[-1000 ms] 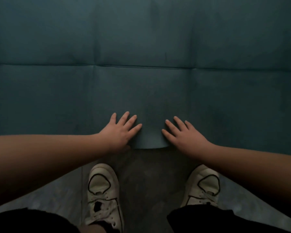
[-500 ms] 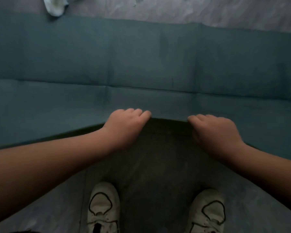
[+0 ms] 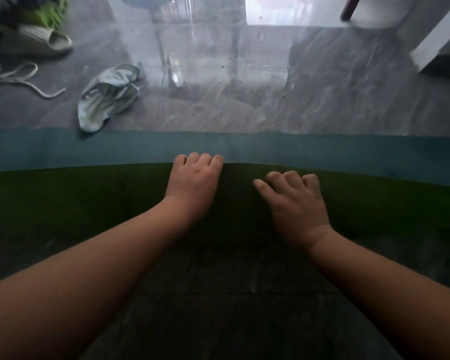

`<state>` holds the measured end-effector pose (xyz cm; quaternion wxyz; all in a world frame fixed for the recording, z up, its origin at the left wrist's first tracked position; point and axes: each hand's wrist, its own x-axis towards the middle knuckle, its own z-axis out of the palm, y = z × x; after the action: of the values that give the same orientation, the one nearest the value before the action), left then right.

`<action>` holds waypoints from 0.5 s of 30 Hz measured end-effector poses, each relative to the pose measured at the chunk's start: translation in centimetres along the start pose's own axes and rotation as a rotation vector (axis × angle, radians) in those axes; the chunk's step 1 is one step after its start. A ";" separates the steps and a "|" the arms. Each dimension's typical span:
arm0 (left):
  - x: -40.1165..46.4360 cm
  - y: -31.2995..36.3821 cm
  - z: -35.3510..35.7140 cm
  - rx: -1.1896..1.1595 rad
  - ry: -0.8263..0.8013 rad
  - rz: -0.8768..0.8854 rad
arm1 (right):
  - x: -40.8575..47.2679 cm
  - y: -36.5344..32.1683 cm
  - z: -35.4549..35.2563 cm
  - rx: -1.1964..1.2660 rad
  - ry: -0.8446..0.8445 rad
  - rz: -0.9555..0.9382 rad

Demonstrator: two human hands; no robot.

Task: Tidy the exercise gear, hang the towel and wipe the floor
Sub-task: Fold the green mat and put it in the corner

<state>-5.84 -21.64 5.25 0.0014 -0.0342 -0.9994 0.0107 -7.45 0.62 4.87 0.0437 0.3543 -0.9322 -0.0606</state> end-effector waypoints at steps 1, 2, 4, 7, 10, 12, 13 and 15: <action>1.2 -0.3 0.0 0.010 0.011 -0.008 | 0.7 0.1 0.3 -0.023 -0.061 0.013; 2.3 -0.5 0.1 0.011 0.013 -0.025 | 1.4 0.3 0.6 -0.036 -0.107 0.033; 4.3 -0.9 0.5 -0.020 0.004 -0.085 | 2.7 0.5 1.4 -0.001 -0.183 0.095; 5.5 -0.6 1.8 -0.061 -0.008 -0.131 | 4.0 0.6 2.8 0.067 -0.236 0.161; 3.8 0.5 3.8 -0.082 -0.091 -0.014 | 4.8 0.7 4.3 0.094 -0.244 0.194; 2.1 0.9 5.3 -0.114 -0.175 0.049 | 5.3 0.9 5.3 0.119 -0.250 0.206; 1.5 0.9 6.2 -0.119 -0.222 0.048 | 5.6 1.0 5.8 0.138 -0.248 0.210; 0.7 0.7 8.0 -0.121 -0.313 -0.003 | 5.8 1.2 6.9 0.173 -0.264 0.217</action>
<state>-6.56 -21.06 -2.72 -0.1562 -0.0309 -0.9862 -0.0442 -13.43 -1.79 -1.56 -0.1036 0.2433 -0.9642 -0.0212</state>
